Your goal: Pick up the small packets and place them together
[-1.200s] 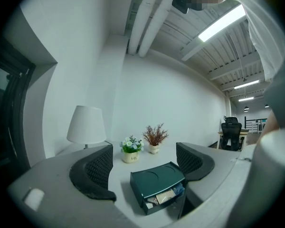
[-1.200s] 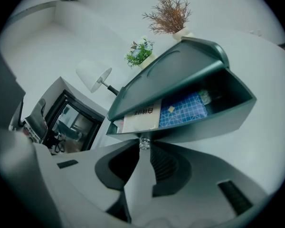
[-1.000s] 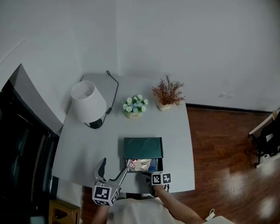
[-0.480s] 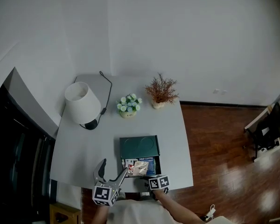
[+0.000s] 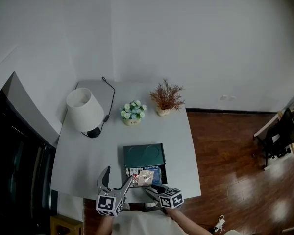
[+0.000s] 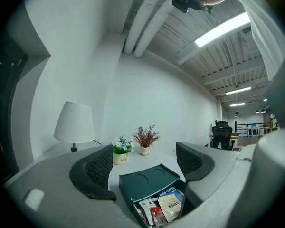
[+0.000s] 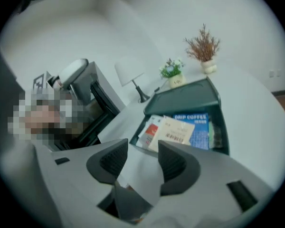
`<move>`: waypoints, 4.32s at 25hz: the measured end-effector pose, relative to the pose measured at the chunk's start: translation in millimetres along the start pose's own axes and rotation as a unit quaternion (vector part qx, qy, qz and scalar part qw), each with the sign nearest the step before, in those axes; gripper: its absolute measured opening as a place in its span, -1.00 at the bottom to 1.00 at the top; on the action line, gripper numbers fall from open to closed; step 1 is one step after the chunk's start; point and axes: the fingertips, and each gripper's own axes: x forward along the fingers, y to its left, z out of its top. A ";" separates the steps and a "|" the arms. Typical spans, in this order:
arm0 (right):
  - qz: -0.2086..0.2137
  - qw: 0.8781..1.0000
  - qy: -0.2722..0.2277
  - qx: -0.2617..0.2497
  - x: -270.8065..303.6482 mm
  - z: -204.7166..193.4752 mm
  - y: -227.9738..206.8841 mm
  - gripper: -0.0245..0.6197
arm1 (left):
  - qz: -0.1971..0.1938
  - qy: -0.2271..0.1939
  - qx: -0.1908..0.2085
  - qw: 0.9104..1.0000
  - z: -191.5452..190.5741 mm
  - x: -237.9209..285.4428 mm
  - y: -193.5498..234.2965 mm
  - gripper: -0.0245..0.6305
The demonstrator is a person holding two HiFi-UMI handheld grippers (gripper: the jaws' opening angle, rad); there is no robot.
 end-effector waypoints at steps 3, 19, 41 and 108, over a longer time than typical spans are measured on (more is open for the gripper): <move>-0.011 0.991 -0.101 -0.087 -21.3 57.1 19.4 -0.26 | 0.000 -0.001 -0.004 1.000 0.4 0.3 1.7 0.29; -0.166 0.885 -0.386 -0.199 -147.9 215.8 24.2 0.33 | 0.028 -0.050 0.023 0.998 36.7 -10.9 9.6 0.39; -0.127 0.913 -0.339 -0.187 -139.1 179.6 17.1 0.22 | -0.153 0.338 0.006 0.929 -190.6 79.6 -59.2 0.01; -0.098 0.926 -0.328 -0.156 -109.7 201.0 -7.5 0.21 | -0.015 0.305 0.020 0.952 -128.3 155.1 63.6 -0.18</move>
